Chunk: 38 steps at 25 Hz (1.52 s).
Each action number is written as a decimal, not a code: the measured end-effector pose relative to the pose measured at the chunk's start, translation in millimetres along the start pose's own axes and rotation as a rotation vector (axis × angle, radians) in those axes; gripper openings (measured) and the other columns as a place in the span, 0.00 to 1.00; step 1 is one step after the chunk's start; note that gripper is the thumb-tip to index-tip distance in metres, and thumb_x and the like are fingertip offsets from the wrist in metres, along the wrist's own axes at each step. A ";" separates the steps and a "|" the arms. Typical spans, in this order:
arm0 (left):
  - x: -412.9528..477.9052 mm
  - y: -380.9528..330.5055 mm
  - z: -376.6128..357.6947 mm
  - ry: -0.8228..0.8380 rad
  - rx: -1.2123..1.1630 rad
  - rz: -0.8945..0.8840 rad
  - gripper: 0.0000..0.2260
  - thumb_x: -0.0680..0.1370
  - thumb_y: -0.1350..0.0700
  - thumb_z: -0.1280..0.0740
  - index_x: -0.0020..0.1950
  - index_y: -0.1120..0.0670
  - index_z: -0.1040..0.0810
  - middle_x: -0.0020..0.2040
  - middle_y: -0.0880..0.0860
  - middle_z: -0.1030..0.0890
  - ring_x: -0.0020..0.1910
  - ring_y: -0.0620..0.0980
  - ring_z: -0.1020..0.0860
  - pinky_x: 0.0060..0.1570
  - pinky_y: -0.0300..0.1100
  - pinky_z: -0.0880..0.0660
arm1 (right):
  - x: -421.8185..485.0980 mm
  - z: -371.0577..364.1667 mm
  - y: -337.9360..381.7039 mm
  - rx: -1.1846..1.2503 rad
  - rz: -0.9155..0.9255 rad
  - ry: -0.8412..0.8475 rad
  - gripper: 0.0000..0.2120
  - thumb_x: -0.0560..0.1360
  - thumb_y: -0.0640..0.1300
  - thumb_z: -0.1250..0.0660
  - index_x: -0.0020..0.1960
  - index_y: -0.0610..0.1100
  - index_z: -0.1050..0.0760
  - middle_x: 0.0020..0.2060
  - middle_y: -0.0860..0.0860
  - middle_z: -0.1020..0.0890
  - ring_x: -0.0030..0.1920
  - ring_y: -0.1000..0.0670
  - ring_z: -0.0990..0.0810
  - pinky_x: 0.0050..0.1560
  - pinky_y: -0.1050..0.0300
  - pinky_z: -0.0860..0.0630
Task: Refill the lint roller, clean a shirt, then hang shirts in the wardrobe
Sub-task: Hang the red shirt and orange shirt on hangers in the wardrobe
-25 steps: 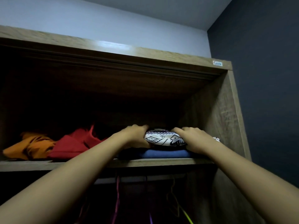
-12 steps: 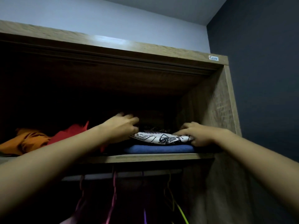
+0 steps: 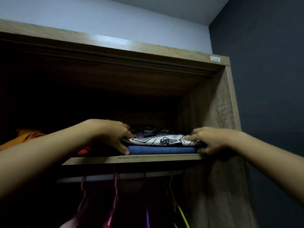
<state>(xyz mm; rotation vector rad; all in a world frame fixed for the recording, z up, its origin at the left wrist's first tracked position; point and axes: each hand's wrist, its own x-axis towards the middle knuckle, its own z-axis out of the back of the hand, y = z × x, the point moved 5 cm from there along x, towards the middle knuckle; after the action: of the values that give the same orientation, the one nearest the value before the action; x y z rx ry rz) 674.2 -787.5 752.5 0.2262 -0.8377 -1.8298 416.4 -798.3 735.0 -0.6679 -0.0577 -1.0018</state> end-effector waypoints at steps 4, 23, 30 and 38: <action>14.3 -29.7 9.9 -0.090 0.304 -0.047 0.20 0.74 0.47 0.37 0.62 0.55 0.29 0.56 0.58 0.21 0.51 0.60 0.21 0.43 0.46 0.28 | 8.2 -11.3 16.4 -0.300 -0.044 0.006 0.17 0.78 0.40 0.45 0.66 0.42 0.35 0.63 0.43 0.26 0.60 0.40 0.24 0.57 0.49 0.28; -62.9 41.8 28.3 -0.512 -0.513 0.020 0.28 0.76 0.39 0.42 0.74 0.41 0.46 0.77 0.48 0.46 0.75 0.45 0.44 0.66 0.28 0.50 | 14.1 26.0 58.5 0.199 -0.047 -0.158 0.47 0.72 0.61 0.36 0.76 0.50 0.64 0.77 0.51 0.56 0.76 0.52 0.57 0.74 0.52 0.58; -61.0 73.9 -25.2 0.233 -0.439 0.426 0.57 0.61 0.41 0.23 0.72 0.36 0.64 0.78 0.50 0.58 0.77 0.52 0.54 0.73 0.47 0.48 | 60.2 33.0 142.1 0.269 0.144 -0.289 0.53 0.60 0.74 0.36 0.74 0.60 0.61 0.77 0.53 0.48 0.76 0.45 0.47 0.73 0.39 0.45; -23.3 77.7 -7.8 -0.088 -0.038 0.352 0.23 0.68 0.53 0.26 0.61 0.54 0.24 0.59 0.56 0.23 0.56 0.58 0.23 0.53 0.48 0.24 | 68.9 19.6 144.3 0.193 0.135 -0.280 0.56 0.59 0.69 0.29 0.74 0.59 0.61 0.73 0.54 0.39 0.69 0.45 0.33 0.64 0.45 0.30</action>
<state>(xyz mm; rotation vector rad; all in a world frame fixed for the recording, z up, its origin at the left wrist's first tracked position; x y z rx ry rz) 745.9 -785.5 791.0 -0.0266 -0.8444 -1.5313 574.0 -788.3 703.2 -0.6215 -0.3463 -0.7569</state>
